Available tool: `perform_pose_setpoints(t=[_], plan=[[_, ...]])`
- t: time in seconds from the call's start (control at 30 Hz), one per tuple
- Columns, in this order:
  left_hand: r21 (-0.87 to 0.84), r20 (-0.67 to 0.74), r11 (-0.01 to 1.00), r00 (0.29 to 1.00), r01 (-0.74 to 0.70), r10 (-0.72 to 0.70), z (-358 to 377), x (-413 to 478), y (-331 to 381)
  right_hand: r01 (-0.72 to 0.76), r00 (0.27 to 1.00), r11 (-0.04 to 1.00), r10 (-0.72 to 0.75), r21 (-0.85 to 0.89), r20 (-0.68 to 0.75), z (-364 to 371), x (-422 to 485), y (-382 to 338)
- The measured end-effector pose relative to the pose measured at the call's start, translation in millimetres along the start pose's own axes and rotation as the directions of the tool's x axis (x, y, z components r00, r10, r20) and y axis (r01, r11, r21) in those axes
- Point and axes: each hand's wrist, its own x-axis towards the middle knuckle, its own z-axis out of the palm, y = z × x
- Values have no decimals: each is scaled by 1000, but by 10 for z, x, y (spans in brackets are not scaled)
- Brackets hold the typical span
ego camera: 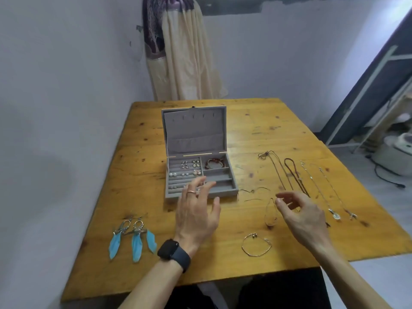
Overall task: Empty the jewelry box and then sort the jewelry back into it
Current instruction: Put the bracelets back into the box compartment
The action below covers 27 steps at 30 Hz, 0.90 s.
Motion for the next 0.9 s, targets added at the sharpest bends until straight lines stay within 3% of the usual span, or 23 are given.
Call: perform_pose_setpoints(t=[0.1,0.27,0.6,0.8,0.9], plan=[[-53,120,997,991,-48,54,93,-235,312,39,999,997,-36,-69,35,59,-197,133],[5,288,997,955,-75,71,224,-493,475,56,997,987,-47,-148,68,238,-391,283],[41,285,997,957,-72,57,179,-503,529,105,994,973,-111,-204,-20,274,-474,322],[262,357,916,912,-304,201,212,-432,570,113,993,972,-120,-204,-22,287,-488,351],[256,437,929,889,-266,134,196,-393,589,135,989,968,-143,-211,-23,291,-511,349]])
